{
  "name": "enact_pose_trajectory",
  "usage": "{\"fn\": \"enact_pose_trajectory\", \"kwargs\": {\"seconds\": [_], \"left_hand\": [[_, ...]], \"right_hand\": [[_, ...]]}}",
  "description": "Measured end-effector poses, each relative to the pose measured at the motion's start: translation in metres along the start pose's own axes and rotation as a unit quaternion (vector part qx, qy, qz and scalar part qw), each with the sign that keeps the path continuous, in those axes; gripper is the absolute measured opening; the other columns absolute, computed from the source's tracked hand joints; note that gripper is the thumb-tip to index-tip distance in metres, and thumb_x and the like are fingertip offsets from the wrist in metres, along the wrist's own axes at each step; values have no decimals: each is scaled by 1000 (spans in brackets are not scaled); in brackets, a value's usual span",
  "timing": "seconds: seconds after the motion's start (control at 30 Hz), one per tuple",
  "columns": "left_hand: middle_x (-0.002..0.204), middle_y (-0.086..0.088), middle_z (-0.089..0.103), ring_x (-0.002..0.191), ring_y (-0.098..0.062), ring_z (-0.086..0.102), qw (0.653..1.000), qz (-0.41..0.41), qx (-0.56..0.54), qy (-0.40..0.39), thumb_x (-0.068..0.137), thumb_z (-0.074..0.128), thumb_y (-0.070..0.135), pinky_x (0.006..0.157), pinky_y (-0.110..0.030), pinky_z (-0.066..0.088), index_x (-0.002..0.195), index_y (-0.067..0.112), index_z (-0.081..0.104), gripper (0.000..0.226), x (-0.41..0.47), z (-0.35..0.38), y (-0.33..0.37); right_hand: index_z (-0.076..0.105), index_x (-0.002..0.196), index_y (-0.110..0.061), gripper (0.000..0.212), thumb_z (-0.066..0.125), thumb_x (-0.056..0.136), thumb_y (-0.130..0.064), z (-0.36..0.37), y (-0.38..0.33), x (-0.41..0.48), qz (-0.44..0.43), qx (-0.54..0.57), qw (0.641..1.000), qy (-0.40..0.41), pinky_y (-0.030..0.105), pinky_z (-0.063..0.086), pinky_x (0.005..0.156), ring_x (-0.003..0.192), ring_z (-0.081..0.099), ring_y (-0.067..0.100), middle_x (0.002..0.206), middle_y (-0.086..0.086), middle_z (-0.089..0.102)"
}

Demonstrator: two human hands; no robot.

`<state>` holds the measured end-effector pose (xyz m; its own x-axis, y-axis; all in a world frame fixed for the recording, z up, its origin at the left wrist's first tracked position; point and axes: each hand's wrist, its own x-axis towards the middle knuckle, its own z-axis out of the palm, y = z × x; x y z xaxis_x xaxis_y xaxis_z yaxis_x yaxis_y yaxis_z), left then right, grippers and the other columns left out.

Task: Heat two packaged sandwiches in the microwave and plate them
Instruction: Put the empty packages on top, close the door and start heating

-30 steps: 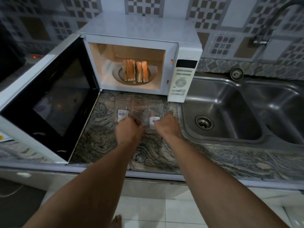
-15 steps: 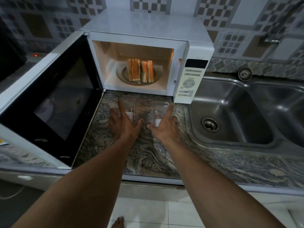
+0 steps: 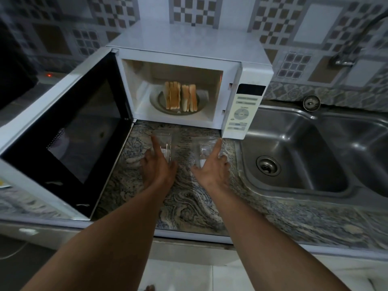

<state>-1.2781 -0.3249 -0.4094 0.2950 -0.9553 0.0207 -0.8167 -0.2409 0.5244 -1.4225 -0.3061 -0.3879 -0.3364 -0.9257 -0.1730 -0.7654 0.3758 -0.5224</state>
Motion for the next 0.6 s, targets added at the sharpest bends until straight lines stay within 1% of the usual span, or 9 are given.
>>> {"fn": "enact_pose_trajectory", "kwargs": {"seconds": [0.13, 0.23, 0.3, 0.33, 0.37, 0.43, 0.5, 0.6], "left_hand": [[149, -20, 34, 129, -42, 38, 1000, 3, 11, 8, 89, 62, 45, 98, -49, 41, 151, 32, -17, 101, -13, -12, 5], [140, -19, 43, 119, -40, 46, 1000, 6, -8, 26, 87, 65, 43, 88, -47, 44, 150, 35, -16, 103, -24, -29, 9], [133, -20, 47, 111, -36, 52, 998, 29, -40, 27, 88, 65, 40, 82, -42, 41, 151, 35, -16, 103, -33, -45, 13], [134, -20, 46, 110, -35, 54, 997, 40, -57, 21, 89, 65, 38, 81, -41, 40, 152, 34, -15, 102, -38, -55, 16], [137, -21, 44, 112, -37, 54, 996, 49, -66, 18, 89, 65, 38, 82, -41, 42, 153, 33, -12, 100, -42, -66, 19], [144, -22, 38, 122, -42, 48, 996, 67, -56, 28, 89, 64, 41, 91, -47, 44, 153, 31, -9, 98, -47, -83, 25], [148, -23, 35, 130, -44, 40, 995, 85, -31, 41, 90, 60, 47, 100, -50, 41, 153, 29, -10, 96, -53, -102, 28], [143, -22, 41, 125, -42, 43, 993, 107, -17, 54, 91, 55, 53, 99, -49, 41, 154, 26, -11, 95, -59, -130, 34]], "right_hand": [[-25, 152, -29, 126, 77, 81, -49, -10, -2, -9, -12, -1, 1000, 3, 54, 38, 109, 138, 33, 45, 154, 27, 28], [-25, 153, -29, 126, 78, 81, -46, -23, -6, -22, -20, 7, 1000, 5, 53, 37, 109, 138, 32, 45, 154, 26, 28], [-24, 153, -31, 126, 78, 80, -45, -35, -13, -30, -23, 9, 1000, 17, 52, 38, 109, 137, 33, 44, 154, 26, 29], [-24, 152, -31, 126, 78, 80, -45, -41, -17, -35, -25, 10, 999, 22, 52, 38, 108, 138, 33, 44, 154, 26, 29], [-24, 152, -30, 126, 78, 80, -46, -49, -22, -41, -26, 11, 999, 25, 52, 39, 108, 138, 33, 44, 155, 26, 28], [-24, 152, -30, 127, 78, 80, -47, -61, -31, -48, -30, 10, 999, 32, 52, 40, 106, 137, 35, 45, 153, 27, 31], [-24, 153, -30, 127, 78, 79, -49, -77, -41, -63, -39, 19, 998, 42, 52, 43, 105, 135, 37, 45, 151, 27, 33], [-24, 154, -28, 125, 77, 82, -47, -102, -57, -84, -48, 26, 997, 47, 50, 39, 107, 138, 33, 46, 153, 26, 29]]}}
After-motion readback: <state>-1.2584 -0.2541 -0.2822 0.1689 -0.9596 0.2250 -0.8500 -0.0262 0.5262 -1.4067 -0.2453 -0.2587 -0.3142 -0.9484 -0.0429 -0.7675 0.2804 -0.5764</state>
